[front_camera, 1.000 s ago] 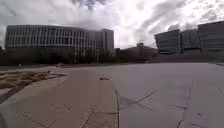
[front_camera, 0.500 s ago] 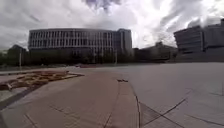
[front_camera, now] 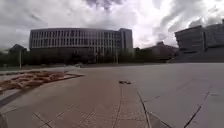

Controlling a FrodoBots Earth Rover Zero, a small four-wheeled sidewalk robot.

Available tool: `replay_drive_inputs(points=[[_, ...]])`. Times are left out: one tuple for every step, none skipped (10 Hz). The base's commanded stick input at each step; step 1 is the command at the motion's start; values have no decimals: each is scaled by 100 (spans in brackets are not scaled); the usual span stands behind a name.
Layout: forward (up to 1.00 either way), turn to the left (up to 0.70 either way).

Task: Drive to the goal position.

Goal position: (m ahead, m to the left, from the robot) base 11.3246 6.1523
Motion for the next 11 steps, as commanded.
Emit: replay_drive_inputs(points=[[70, 1], [70, 1], [70, 1], [70, 1], [70, 1], [70, 1], [70, 1], [70, 1], [70, 1], [70, 1], [70, 1]])
